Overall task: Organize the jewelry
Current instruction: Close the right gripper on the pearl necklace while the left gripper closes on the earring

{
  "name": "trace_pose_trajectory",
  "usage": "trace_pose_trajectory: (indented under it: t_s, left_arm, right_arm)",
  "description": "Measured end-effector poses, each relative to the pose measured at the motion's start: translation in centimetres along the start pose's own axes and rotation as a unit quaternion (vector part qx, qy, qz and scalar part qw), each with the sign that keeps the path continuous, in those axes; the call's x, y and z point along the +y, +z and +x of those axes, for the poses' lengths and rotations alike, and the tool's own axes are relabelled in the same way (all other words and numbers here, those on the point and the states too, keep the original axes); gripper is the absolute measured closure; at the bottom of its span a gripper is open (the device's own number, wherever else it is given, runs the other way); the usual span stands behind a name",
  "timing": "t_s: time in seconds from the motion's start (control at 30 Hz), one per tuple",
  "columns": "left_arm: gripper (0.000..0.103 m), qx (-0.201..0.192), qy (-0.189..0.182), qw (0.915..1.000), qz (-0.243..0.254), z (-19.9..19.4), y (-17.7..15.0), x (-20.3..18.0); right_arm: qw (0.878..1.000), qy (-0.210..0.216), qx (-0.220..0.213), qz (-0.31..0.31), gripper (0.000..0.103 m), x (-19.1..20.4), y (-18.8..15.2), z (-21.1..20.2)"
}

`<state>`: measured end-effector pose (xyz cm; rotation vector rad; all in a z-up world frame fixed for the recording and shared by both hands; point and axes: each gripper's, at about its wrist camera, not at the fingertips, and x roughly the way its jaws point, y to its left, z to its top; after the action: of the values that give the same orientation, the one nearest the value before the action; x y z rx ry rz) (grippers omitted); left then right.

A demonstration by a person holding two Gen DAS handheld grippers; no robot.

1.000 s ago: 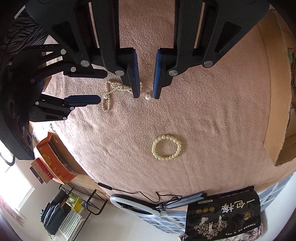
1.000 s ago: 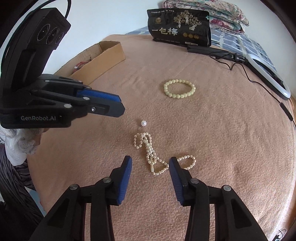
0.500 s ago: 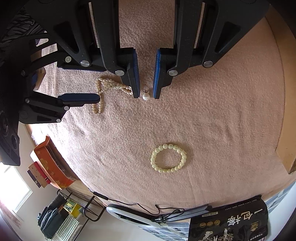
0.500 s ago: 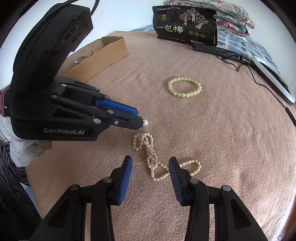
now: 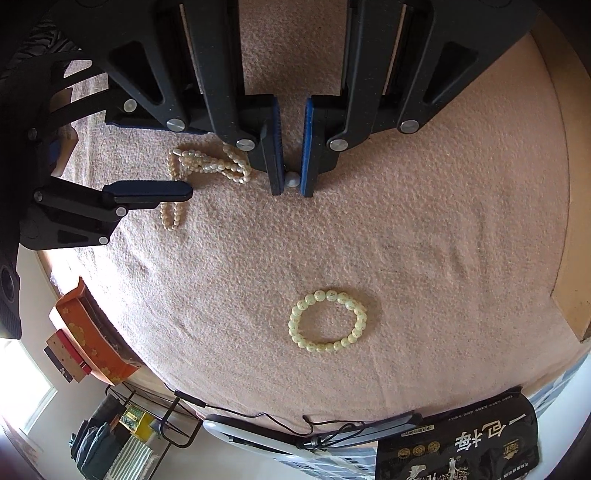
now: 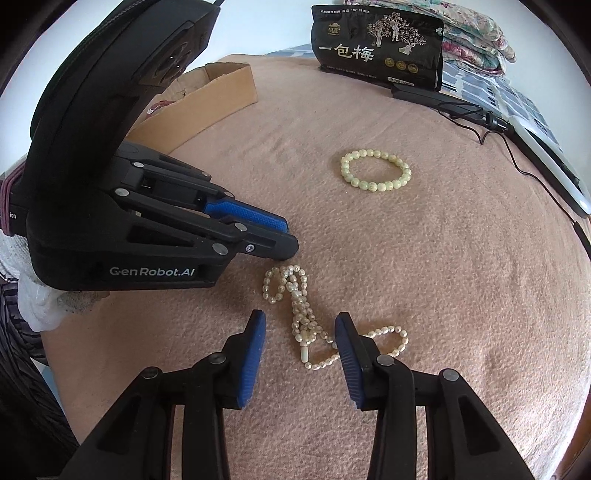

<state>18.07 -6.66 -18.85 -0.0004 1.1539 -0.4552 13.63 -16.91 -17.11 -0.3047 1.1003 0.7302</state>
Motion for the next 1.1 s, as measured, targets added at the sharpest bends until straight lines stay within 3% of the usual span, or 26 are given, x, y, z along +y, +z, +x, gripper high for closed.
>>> trace_pose_trajectory:
  t_s: [0.33, 0.6, 0.8, 1.1]
  left_arm:
    - [0.096, -0.013, 0.017, 0.9995, 0.025, -0.4, -0.9, -0.1]
    - [0.097, -0.015, 0.021, 0.9996, 0.016, -1.2, -1.3, 0.4]
    - [0.097, -0.02, 0.023, 0.9995, 0.001, -2.1, -0.9, 1.2]
    - [0.097, -0.038, 0.02, 0.9991, -0.005, -4.2, -0.6, 1.3]
  right_arm:
    - [1.0, -0.016, 0.004, -0.018, 0.069, 0.3, 0.1, 0.6]
    - [1.0, -0.019, 0.003, -0.014, 0.096, 0.2, 0.0, 0.4]
    - [1.0, -0.011, -0.003, -0.003, 0.098, 0.1, 0.4, 0.0]
    - [0.998, -0.004, -0.045, 0.043, 0.098, -1.3, 1.6, -2.8]
